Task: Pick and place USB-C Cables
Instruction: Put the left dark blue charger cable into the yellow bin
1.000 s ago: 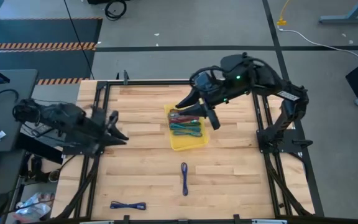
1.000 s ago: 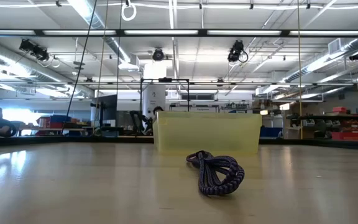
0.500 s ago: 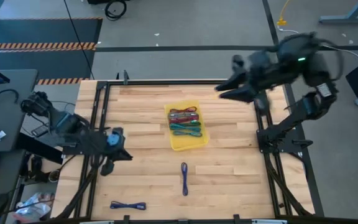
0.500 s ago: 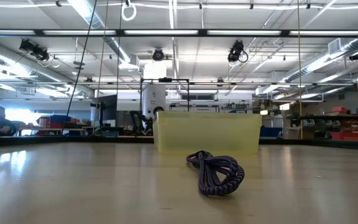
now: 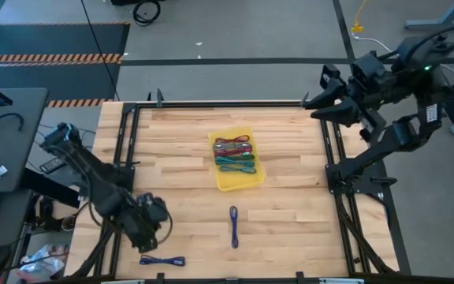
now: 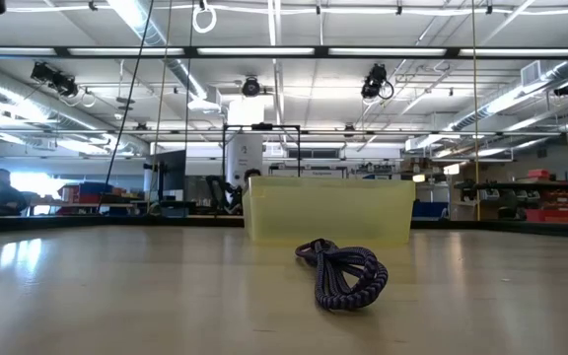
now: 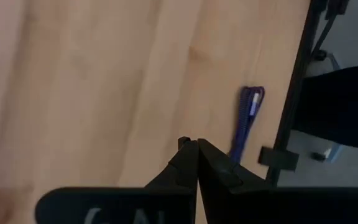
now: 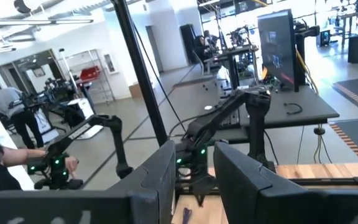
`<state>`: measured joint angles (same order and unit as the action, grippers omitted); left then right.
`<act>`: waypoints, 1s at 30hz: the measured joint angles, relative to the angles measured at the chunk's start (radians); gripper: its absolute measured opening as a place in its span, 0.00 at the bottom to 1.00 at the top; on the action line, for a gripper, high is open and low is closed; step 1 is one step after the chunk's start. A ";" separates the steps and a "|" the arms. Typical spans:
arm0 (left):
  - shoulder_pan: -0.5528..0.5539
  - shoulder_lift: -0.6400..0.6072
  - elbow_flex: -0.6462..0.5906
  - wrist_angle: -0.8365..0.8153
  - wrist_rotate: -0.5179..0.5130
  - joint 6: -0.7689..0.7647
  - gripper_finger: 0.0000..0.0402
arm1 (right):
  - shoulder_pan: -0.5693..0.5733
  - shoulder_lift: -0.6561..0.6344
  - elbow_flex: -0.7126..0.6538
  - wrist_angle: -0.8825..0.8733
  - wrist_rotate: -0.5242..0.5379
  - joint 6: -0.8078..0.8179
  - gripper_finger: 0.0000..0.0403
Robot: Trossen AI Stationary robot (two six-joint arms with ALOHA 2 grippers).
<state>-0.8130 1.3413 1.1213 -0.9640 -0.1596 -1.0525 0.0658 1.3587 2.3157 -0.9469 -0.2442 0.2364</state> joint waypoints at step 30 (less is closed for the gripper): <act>-0.129 0.421 0.000 0.398 0.336 0.001 0.21 | 0.000 0.099 0.000 -0.054 -0.063 0.026 0.29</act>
<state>-0.9423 1.7618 1.1210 -0.5655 0.1765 -1.0512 0.0655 1.4576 2.3154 -1.0012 -0.3076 0.2626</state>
